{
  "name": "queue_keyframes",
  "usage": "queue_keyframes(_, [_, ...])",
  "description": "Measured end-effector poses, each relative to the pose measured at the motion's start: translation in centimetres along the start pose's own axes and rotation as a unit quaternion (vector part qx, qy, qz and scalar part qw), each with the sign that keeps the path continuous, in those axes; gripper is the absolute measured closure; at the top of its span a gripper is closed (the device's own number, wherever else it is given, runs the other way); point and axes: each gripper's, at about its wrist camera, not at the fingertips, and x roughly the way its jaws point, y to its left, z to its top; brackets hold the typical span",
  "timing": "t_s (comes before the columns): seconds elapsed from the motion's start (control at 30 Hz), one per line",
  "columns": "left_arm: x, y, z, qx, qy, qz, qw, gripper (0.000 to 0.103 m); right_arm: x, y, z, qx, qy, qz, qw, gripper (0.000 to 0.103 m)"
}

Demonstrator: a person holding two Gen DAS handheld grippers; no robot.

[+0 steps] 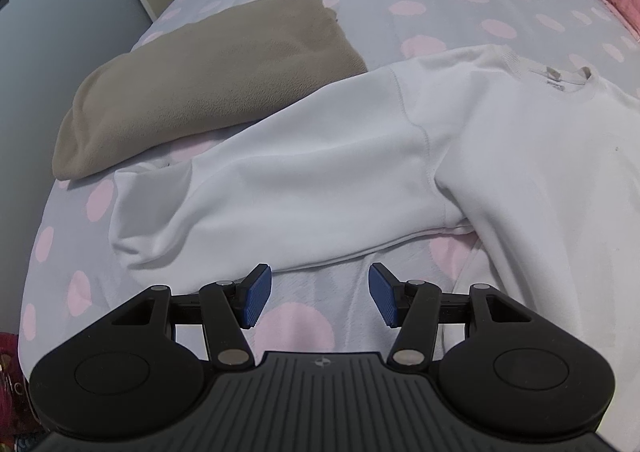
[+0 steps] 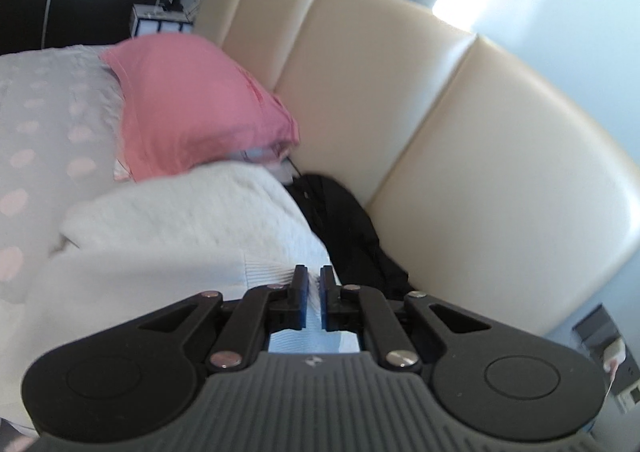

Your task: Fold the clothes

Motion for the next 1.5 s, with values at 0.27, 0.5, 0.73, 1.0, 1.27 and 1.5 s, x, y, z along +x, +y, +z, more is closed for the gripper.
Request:
queue_keyframes(0.27, [-0.2, -1.8, -0.1, 0.035, 0.0, -0.013, 0.9993, 0.051, -4.9, 0.1, -0.8, -0.021, -0.081, 0.011, 0.996, 0.061])
queue_keyframes(0.5, [-1.0, -2.7, -1.5, 0.05, 0.007, -0.044, 0.9977, 0.051, -11.3, 4.0, -3.9, -0.031, -0.118, 0.123, 0.985, 0.055])
queue_keyframes(0.73, [-1.6, -4.3, -4.1, 0.091, 0.03, -0.085, 0.9918, 0.047, -13.9, 11.9, -10.7, -0.073, -0.06, 0.273, 0.957, 0.054])
queue_keyframes(1.0, [-0.2, -7.7, -9.1, 0.208, 0.123, -0.124, 0.9624, 0.044, -13.2, 18.4, -19.3, -0.116, 0.046, 0.359, 0.925, 0.054])
queue_keyframes(1.27, [2.5, -10.5, -12.8, 0.281, 0.178, -0.111, 0.9364, 0.045, -12.3, 20.7, -23.8, -0.138, 0.12, 0.387, 0.904, 0.052])
queue_keyframes(1.5, [2.6, -11.1, -13.6, 0.256, 0.199, -0.137, 0.9361, 0.096, -11.6, 21.3, -25.1, -0.15, 0.159, 0.387, 0.896, 0.044])
